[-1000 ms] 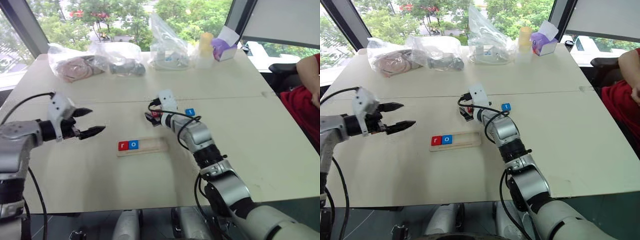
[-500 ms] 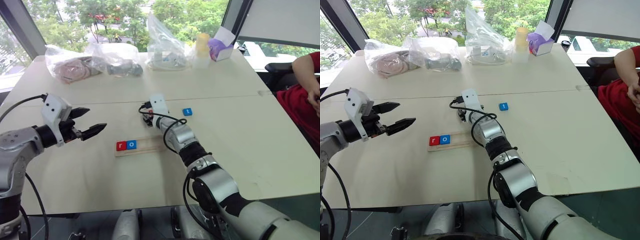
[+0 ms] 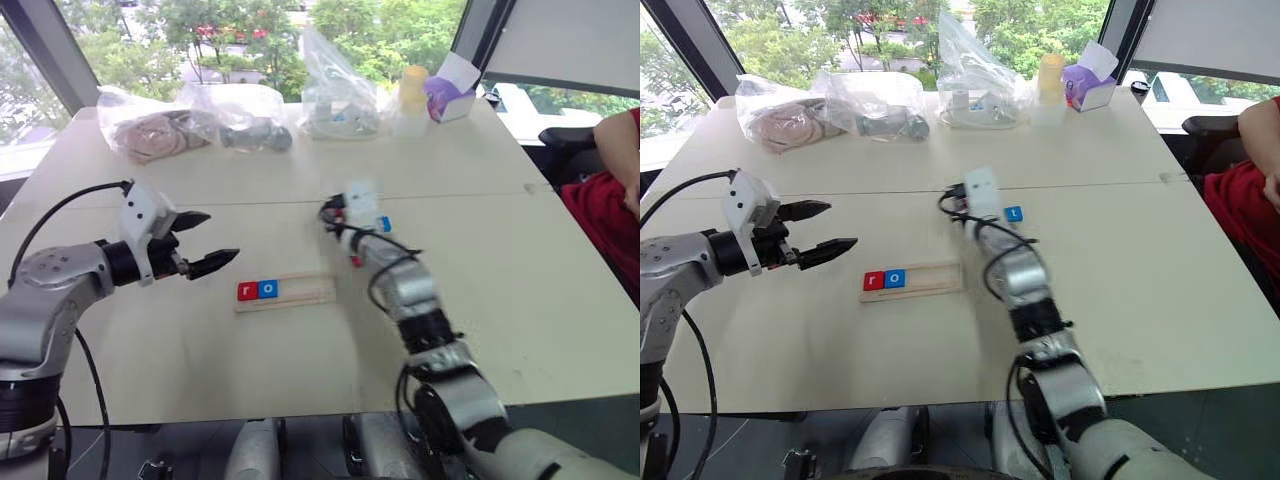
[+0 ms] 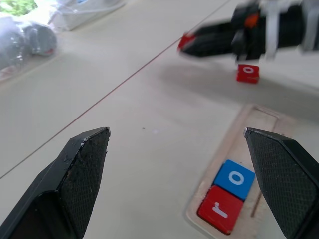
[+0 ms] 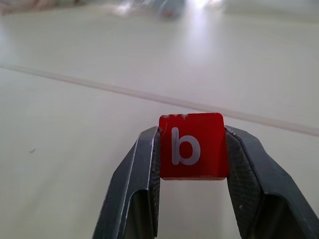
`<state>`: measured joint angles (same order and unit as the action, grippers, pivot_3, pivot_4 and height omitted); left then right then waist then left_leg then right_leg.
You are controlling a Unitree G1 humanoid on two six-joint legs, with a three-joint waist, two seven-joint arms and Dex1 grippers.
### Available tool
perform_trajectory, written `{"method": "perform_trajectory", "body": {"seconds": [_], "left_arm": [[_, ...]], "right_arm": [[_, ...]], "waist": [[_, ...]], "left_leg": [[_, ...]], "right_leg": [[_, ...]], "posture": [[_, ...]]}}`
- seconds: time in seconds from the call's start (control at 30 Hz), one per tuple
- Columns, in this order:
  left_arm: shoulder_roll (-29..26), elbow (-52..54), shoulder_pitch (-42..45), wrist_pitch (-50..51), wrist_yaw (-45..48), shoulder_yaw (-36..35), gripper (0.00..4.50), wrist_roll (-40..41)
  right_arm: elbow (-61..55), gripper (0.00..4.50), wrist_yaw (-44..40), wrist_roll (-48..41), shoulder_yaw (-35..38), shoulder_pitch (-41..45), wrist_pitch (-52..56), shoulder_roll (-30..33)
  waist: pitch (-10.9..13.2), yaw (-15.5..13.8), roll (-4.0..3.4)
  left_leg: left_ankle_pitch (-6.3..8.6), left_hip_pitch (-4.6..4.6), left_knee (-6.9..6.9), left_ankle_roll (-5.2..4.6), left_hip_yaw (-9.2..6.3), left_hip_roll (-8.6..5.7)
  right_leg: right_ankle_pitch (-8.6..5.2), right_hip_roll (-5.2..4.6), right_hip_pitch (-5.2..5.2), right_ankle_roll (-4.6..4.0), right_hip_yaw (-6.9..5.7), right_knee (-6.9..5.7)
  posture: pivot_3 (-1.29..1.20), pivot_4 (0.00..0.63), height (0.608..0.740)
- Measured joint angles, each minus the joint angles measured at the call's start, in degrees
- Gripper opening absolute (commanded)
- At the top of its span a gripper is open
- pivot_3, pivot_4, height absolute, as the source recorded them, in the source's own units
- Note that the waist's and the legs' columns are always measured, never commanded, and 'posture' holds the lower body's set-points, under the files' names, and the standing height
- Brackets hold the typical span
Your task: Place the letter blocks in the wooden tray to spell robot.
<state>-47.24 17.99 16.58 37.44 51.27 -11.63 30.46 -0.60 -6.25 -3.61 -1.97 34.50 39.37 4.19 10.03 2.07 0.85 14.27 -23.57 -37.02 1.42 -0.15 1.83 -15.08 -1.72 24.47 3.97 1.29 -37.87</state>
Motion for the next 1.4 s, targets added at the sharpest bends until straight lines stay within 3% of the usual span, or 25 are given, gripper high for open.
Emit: {"method": "perform_trajectory", "body": {"seconds": [0.17,0.3,0.47,0.63,0.87,0.97,1.17,1.33,1.4], "left_arm": [[3.1,3.3,5.1,1.0,1.3,8.4,4.50,0.9],[5.4,2.9,8.9,0.8,2.5,13.0,4.50,0.8],[6.1,1.2,11.3,-2.1,6.0,20.6,4.50,-3.2],[6.8,-1.0,12.4,-5.3,7.2,22.4,4.50,-6.0],[8.0,-0.8,12.3,-5.1,6.5,22.5,4.50,-6.1],[7.9,-0.5,11.7,-5.1,6.0,22.3,4.50,-6.2],[6.6,-0.5,11.1,-3.5,6.2,20.1,4.50,-5.1],[3.4,1.2,9.5,0.2,10.7,18.9,4.50,-0.4],[0.6,2.8,8.2,1.4,13.8,19.2,4.50,0.9]], "right_arm": [[-24.5,1.20,4.1,-0.3,7.1,-8.9,27.2,0.8],[-35.2,1.20,8.3,1.5,10.3,-11.2,37.7,-2.0],[-34.3,1.20,10.9,2.7,12.6,-16.9,40.8,-8.0],[-32.7,1.20,12.2,2.7,17.2,-14.5,42.8,-11.5],[-32.7,4.48,12.6,2.3,16.4,-13.7,43.8,-11.9],[-32.7,4.48,12.6,2.4,15.5,-13.8,43.7,-10.8],[-33.0,4.48,5.3,0.9,12.0,-12.1,35.5,3.8],[-27.3,4.48,-14.4,-6.9,11.5,-12.7,23.1,21.0],[-21.3,4.48,-26.6,-9.1,11.1,-16.0,12.4,29.3]], "waist": [[0.0,0.3,0.01],[0.0,0.6,0.00],[0.0,0.4,0.00],[0.0,0.5,0.00],[0.0,0.4,0.02],[0.0,0.4,0.02],[0.0,0.5,0.01],[0.1,0.5,0.06],[0.2,0.3,0.11]], "left_leg": [[0.00,0.12,-0.02,0.00,-0.01,0.01],[-0.01,0.22,-0.02,0.00,-0.01,0.02],[-0.01,0.17,-0.01,0.00,0.02,0.04],[-0.01,0.20,-0.02,0.00,0.00,0.04],[-0.01,0.18,-0.02,0.00,-0.02,0.05],[-0.01,0.18,-0.02,0.00,-0.02,0.04],[0.00,0.15,-0.01,-0.01,0.02,-0.01],[0.01,0.15,0.06,-0.03,0.08,0.02],[0.03,0.14,0.08,-0.07,0.15,0.03]], "right_leg": [[-0.02,0.24,-0.02,-0.07,0.03,-0.07],[-0.04,0.48,-0.02,-0.14,0.16,-0.10],[-0.08,0.55,0.01,-0.21,0.16,-0.08],[-0.07,0.55,0.00,-0.20,0.20,-0.09],[-0.08,0.52,-0.02,-0.19,0.19,-0.05],[-0.09,0.50,-0.02,-0.20,0.19,-0.04],[-0.11,0.45,-0.01,-0.15,0.19,0.00],[-0.12,0.55,-0.03,-0.15,0.17,0.10],[-0.13,0.56,-0.07,-0.16,0.15,0.22]], "posture": [[0.00,0.150,0.740],[0.00,0.150,0.740],[0.00,0.150,0.740],[0.00,0.150,0.740],[0.00,0.150,0.740],[0.00,0.150,0.740],[0.00,0.150,0.740],[0.00,0.150,0.740],[0.00,0.150,0.740]]}}
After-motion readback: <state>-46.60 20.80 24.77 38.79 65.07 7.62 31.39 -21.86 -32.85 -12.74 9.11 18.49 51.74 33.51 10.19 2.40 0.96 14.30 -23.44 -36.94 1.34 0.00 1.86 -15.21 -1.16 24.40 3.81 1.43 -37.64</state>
